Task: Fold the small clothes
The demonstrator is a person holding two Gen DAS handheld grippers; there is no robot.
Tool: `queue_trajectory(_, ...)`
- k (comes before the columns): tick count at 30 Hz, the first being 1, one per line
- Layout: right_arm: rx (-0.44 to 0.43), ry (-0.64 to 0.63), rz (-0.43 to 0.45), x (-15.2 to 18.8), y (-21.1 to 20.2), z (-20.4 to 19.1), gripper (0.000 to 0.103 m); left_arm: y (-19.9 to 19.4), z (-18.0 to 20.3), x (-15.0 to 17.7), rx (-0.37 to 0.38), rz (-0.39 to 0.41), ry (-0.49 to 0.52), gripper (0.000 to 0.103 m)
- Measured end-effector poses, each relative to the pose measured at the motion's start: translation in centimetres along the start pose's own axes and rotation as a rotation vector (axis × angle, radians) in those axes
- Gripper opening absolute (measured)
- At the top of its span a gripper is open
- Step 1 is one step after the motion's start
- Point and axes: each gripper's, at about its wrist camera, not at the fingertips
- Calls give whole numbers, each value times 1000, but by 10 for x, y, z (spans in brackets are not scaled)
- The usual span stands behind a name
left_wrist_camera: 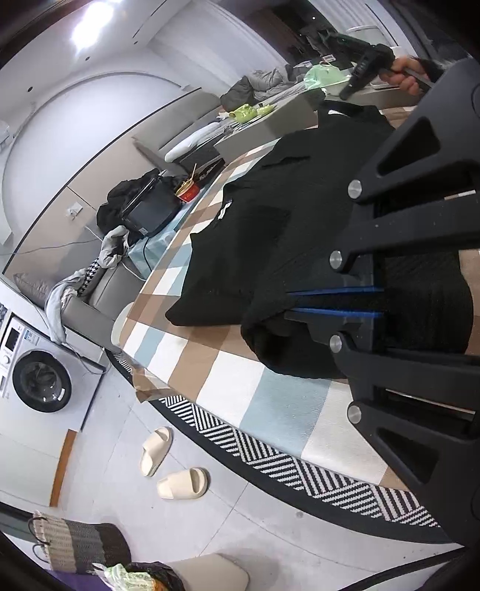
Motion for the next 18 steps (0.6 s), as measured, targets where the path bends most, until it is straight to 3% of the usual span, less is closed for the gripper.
queue_trajectory(2, 17, 39, -33, 2, 1, 11, 46, 2, -1, 1, -6, -8, -4, 3)
queue_trajectory(5, 14, 8, -55, 14, 1, 14, 48, 8, -2, 4, -16, -27, -10, 3)
queue_trajectory(8, 86, -55, -84, 26, 10, 12, 48, 13, -2, 6, -25, -42, -9, 3)
queue_trajectory(10, 137, -68, -105, 29, 20, 13, 40, 15, -2, 8, -33, -49, -8, 3)
queue_trajectory(11, 153, -76, -108, 31, 21, 14, 25, 15, -2, 8, -37, -50, -6, 3)
queue_trajectory(12, 165, -90, -113, 32, 23, 14, 17, 15, -2, 8, -39, -49, -6, 3)
queue_trajectory(16, 129, -165, -109, 35, 11, 4, 6, 12, -4, 10, -36, -45, -8, 3)
queue_trajectory(18, 50, -171, -95, 35, -2, -1, 5, 11, -3, 10, -34, -42, -3, 3)
Point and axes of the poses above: each gripper's, at about its wrist camera, not at the fingertips, and y roughly the way its jaws point, z to its right, x to its underside, and after that the axes turned 12 degrees about y, right-handed
